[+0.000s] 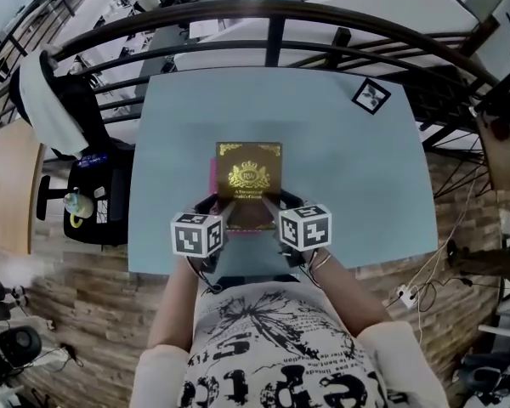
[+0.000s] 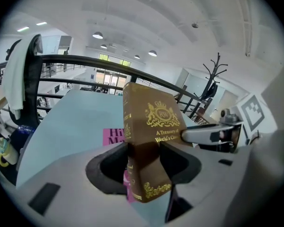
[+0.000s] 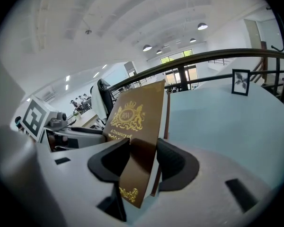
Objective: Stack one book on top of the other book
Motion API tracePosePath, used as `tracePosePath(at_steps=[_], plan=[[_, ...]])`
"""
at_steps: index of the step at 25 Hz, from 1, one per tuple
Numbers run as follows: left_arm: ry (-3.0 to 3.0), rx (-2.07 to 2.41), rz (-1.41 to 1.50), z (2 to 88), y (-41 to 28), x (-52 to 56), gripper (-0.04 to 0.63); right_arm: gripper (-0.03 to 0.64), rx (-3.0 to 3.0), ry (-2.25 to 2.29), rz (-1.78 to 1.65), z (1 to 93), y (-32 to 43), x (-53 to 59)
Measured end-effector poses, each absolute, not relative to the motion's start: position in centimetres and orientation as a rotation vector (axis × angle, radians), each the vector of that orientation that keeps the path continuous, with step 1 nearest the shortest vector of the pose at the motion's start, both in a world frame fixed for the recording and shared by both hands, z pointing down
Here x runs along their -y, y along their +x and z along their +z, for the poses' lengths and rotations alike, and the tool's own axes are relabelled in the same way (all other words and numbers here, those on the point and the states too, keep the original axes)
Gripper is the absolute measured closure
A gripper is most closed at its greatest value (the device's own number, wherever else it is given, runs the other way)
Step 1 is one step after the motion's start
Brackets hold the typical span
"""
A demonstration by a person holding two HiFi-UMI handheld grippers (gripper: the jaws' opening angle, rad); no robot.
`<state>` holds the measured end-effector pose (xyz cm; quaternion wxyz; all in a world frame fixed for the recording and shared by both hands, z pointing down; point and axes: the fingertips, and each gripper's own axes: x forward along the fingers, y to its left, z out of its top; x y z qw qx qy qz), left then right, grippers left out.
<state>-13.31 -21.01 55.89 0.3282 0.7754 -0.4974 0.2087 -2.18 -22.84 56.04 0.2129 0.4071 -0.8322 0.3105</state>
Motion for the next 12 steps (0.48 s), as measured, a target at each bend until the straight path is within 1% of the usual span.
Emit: tracePosePath(at_steps=[5,12], plan=[[1.979,1.276,0.563,58.1,-16.8,19.6,0.387,0.443,2.258,1.114,0.911,58.3,-5.7,21.6],[1.926,1.203,0.567,60.9,-18.4,19.5,0.387,0.442,2.167,1.147,0.959,60.9,-7.2,21.3]])
